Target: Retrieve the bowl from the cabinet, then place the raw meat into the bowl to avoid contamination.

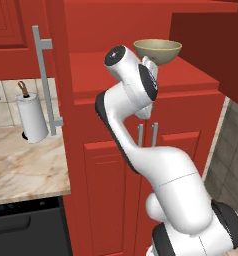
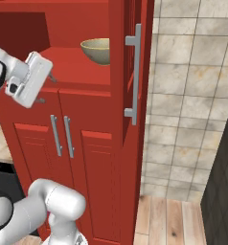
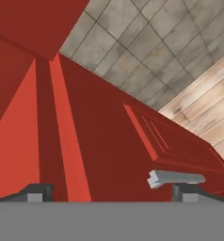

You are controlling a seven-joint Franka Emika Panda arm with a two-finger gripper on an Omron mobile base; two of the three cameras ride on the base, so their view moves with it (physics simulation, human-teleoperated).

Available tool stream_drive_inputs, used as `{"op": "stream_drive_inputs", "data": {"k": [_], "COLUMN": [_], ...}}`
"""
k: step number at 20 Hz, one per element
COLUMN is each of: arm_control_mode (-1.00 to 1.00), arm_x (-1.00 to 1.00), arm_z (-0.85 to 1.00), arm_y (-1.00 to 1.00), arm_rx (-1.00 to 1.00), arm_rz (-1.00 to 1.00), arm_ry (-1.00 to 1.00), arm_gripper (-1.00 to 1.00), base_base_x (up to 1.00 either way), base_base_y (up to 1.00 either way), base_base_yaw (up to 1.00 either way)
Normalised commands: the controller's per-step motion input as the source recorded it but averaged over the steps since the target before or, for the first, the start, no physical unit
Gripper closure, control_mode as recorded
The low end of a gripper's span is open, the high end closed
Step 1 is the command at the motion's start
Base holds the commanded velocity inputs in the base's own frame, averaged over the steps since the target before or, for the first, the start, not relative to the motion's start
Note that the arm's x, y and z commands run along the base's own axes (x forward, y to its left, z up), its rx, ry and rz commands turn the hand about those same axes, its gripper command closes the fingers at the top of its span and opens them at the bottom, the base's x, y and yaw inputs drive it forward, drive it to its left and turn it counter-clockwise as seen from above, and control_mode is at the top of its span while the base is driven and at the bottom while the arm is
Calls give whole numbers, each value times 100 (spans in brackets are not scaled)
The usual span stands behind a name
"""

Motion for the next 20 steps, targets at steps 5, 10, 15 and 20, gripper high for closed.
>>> {"op": "stream_drive_inputs", "data": {"k": [5,10,15,20], "arm_control_mode": [-100,-100,-100,-100], "arm_x": [57,54,50,41], "arm_z": [21,16,34,38], "arm_y": [-26,-25,-13,0], "arm_rx": [2,0,0,0], "arm_rz": [0,-3,-6,-8], "arm_ry": [-3,-11,-4,-5], "arm_gripper": [-100,-100,-100,-100], "base_base_x": [0,0,0,0], "base_base_y": [0,0,0,0], "base_base_yaw": [0,0,0,0]}}
